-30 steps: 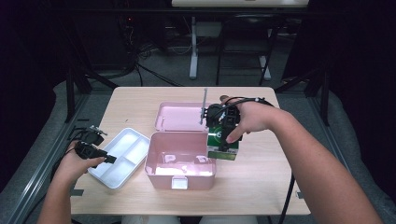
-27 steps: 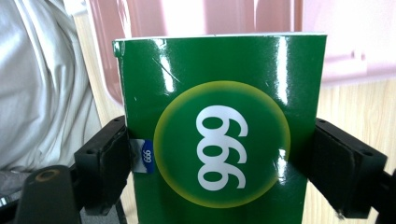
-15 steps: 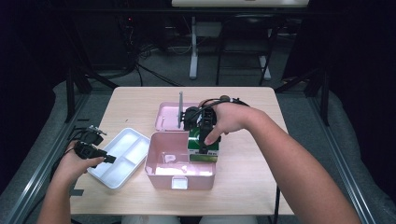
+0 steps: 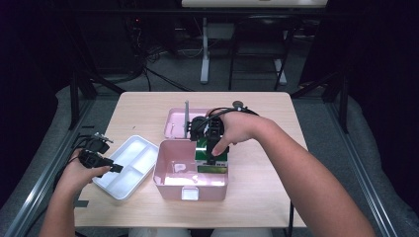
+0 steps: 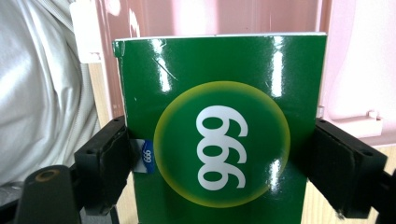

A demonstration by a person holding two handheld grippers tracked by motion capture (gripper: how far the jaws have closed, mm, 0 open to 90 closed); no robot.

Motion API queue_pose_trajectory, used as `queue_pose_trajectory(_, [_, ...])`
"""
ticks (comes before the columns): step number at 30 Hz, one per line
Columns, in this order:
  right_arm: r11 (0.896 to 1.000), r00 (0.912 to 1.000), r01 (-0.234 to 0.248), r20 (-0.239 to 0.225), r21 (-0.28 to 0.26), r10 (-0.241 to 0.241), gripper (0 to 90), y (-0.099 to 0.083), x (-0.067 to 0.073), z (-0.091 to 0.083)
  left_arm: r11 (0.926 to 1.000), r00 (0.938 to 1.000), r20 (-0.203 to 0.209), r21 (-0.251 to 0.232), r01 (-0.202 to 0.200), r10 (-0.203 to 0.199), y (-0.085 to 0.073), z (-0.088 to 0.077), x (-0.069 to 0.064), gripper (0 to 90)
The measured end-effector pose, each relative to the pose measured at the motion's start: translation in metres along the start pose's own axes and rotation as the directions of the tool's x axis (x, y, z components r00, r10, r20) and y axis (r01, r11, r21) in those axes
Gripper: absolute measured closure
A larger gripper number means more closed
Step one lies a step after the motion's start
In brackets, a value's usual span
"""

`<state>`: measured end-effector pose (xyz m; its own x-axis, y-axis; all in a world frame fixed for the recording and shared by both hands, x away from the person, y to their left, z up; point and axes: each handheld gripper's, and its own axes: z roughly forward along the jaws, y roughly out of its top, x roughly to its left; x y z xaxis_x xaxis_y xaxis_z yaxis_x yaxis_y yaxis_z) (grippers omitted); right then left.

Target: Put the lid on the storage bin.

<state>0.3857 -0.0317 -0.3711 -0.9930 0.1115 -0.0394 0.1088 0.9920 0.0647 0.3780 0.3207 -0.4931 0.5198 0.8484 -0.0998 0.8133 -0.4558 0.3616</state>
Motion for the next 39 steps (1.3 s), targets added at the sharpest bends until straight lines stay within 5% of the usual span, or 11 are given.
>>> queue_pose_trajectory(10, [1.000,1.0000,-0.004,-0.002,0.001,0.004,15.3,0.003,-0.002,0.013,1.0000,1.0000,0.002,-0.005,0.006,-0.006,-0.001,0.000,0.000,47.0])
queue_pose_trajectory(26, [0.999,0.9990,-0.044,-0.009,-0.011,0.044,15.2,-0.007,-0.006,0.065,1.0000,1.0000,0.000,0.005,0.007,-0.007,0.000,0.003,0.001,47.0])
queue_pose_trajectory(39, [0.999,0.9989,-0.046,0.000,0.001,0.046,15.0,-0.007,-0.006,0.086,0.9999,1.0000,0.000,0.015,0.003,-0.003,0.001,0.006,0.000,47.0])
